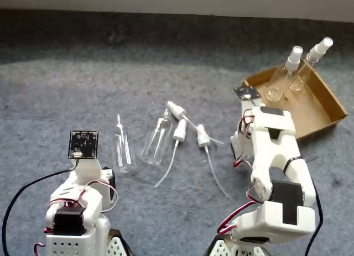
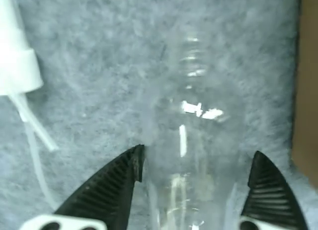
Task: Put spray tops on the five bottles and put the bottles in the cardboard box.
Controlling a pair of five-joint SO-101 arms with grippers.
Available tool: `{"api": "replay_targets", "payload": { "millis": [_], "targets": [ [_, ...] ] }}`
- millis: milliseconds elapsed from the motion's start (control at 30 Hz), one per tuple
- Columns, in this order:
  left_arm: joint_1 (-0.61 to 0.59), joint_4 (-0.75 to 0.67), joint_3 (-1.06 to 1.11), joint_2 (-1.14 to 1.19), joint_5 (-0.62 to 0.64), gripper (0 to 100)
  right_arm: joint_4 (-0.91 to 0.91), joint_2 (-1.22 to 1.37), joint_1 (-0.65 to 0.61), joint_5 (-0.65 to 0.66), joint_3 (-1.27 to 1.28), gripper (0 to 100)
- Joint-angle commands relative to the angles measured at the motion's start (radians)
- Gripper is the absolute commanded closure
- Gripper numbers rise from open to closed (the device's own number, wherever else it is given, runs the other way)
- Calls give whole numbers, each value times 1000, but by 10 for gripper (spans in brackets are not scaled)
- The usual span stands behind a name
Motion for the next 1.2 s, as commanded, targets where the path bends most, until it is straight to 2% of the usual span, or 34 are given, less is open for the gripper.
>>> {"api": "replay_targets", "payload": {
  "millis": [0,367,667,1167],
  "targets": [
    [16,-5,-10,-8,3,993,8,-12,-27,26,-65,707],
    [16,-5,-10,-8,3,993,-2,-4,-30,-8,-142,707],
    [16,-5,-10,-8,3,993,-111,-2,-31,-8,-131,707],
    [18,-5,-7,-8,3,993,-232,-2,-31,-9,-2,709]
  ]
}}
